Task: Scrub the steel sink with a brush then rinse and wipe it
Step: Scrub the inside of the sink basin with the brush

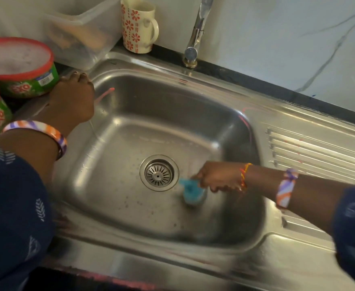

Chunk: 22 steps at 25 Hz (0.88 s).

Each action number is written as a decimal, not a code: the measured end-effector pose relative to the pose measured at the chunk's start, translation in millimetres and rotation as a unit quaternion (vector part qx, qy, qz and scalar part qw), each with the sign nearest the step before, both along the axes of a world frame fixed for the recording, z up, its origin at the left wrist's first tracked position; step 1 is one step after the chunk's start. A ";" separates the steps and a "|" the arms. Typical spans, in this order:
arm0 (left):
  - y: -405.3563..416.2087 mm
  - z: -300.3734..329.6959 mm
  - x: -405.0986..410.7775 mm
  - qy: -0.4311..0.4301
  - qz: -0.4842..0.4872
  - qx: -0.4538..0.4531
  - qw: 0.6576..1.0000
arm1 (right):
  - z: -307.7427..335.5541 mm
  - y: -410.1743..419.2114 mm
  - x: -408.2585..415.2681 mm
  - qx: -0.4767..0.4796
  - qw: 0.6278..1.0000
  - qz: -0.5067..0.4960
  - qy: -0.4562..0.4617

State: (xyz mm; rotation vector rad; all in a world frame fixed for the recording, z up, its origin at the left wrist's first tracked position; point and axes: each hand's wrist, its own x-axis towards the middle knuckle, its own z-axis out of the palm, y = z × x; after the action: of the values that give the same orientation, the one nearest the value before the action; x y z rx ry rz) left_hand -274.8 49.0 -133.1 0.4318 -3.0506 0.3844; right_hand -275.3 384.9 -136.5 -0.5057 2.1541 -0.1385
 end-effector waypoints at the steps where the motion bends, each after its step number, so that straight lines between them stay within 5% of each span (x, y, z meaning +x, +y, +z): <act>1: 0.6 -0.1 -0.2 0.000 0.000 -0.001 1.000 | 2.4 2.8 16.0 0.028 0.998 0.038 -0.046; 3: 2.4 -0.8 -0.2 0.005 0.004 -0.001 1.000 | -2.0 -6.5 37.7 0.029 0.992 0.103 -0.068; 8: 5.0 3.2 1.1 -0.007 0.003 -0.001 1.000 | -28.9 -108.4 58.5 -0.174 0.970 0.165 0.029; 11: 0.0 3.4 0.4 -0.013 -0.018 -0.003 1.000 | -23.1 -94.0 51.8 -0.139 0.960 0.239 0.050; 15: -2.8 3.5 -0.3 -0.016 -0.018 0.005 1.000 | -3.8 13.8 5.4 0.056 0.969 0.237 -0.031; 19: 0.2 4.6 -0.4 -0.024 -0.018 -0.002 1.000 | -9.8 7.6 20.9 -0.007 0.989 0.142 -0.035; 22: 1.9 6.7 0.4 -0.037 -0.015 -0.006 0.999 | -25.1 -71.4 55.5 -0.129 0.974 0.188 0.001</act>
State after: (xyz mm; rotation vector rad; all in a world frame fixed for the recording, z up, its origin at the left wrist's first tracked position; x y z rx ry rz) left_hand -274.3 50.9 -126.4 0.3784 -3.1209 0.4252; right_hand -219.8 313.5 -161.6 -1.0542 2.0109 -0.2067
